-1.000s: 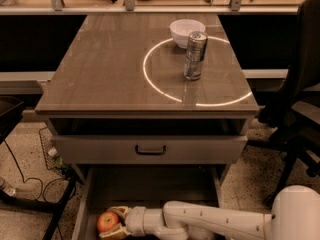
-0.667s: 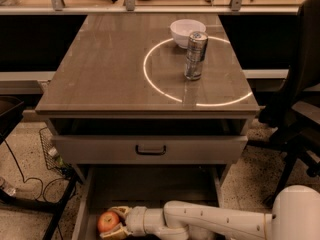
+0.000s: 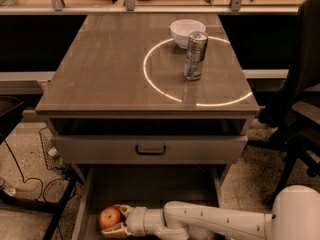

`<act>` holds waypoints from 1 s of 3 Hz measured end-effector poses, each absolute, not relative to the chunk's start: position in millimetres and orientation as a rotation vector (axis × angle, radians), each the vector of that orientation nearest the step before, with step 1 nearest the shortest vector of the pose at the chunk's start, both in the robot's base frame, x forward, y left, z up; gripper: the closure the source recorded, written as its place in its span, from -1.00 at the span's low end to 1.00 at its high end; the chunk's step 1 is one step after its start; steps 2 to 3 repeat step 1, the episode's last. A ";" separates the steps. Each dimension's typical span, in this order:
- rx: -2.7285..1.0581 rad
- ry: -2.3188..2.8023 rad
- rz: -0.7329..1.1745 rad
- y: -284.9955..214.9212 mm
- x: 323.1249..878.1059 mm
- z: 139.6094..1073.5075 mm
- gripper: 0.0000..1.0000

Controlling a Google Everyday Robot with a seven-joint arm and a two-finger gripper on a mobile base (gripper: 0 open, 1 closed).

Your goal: Place apple into middle drawer

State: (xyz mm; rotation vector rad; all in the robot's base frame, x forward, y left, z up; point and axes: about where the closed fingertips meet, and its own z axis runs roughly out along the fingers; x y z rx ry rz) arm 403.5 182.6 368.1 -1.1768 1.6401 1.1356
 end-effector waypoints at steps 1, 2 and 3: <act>-1.178 1.639 1.138 183.7 402.9 368.3 -1.00; -1.178 1.639 1.138 183.7 402.9 368.3 -1.00; -1.178 1.639 1.138 183.7 402.9 368.3 -1.00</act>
Offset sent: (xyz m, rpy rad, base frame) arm 0.0000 0.0000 0.0000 0.0000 0.0000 0.0000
